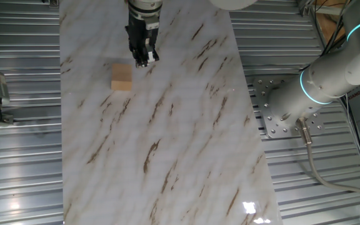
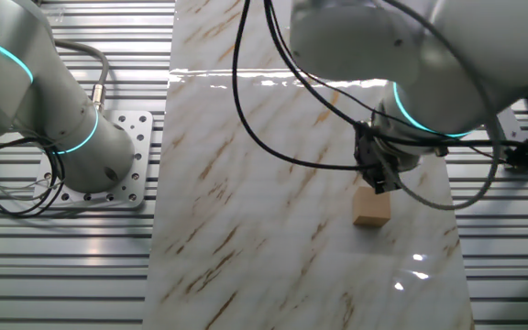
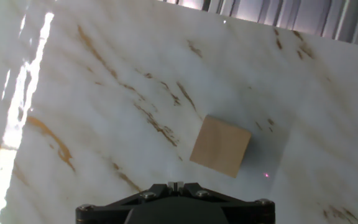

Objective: Pick up the small block on the left and move it to the right

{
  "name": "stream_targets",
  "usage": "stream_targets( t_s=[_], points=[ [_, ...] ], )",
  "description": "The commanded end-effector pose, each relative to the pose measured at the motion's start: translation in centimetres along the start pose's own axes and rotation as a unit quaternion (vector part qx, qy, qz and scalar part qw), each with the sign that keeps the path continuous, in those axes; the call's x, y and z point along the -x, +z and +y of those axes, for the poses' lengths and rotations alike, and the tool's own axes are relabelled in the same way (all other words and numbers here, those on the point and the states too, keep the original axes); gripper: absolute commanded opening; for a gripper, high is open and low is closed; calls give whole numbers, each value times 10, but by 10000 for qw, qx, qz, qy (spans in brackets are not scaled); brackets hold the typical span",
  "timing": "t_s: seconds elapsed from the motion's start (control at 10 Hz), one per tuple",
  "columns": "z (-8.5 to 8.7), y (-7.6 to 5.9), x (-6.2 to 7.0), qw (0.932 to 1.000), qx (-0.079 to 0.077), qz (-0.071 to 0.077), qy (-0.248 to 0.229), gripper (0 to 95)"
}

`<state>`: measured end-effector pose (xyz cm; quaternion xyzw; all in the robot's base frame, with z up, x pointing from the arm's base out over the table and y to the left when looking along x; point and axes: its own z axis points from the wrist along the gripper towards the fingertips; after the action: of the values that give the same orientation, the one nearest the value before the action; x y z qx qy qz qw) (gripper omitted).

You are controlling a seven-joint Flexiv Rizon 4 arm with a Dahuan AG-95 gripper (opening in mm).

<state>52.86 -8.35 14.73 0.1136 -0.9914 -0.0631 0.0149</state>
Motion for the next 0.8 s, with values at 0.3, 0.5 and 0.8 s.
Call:
stream_targets(
  t_s=[0.3, 0.5, 0.8],
  points=[
    [0, -1, 1, 9969, -613, 160, 477, 0],
    [0, -1, 1, 9910, -591, 107, 1199, 0],
    [0, -1, 1, 9884, -613, 4, 1391, 0]
  ],
)
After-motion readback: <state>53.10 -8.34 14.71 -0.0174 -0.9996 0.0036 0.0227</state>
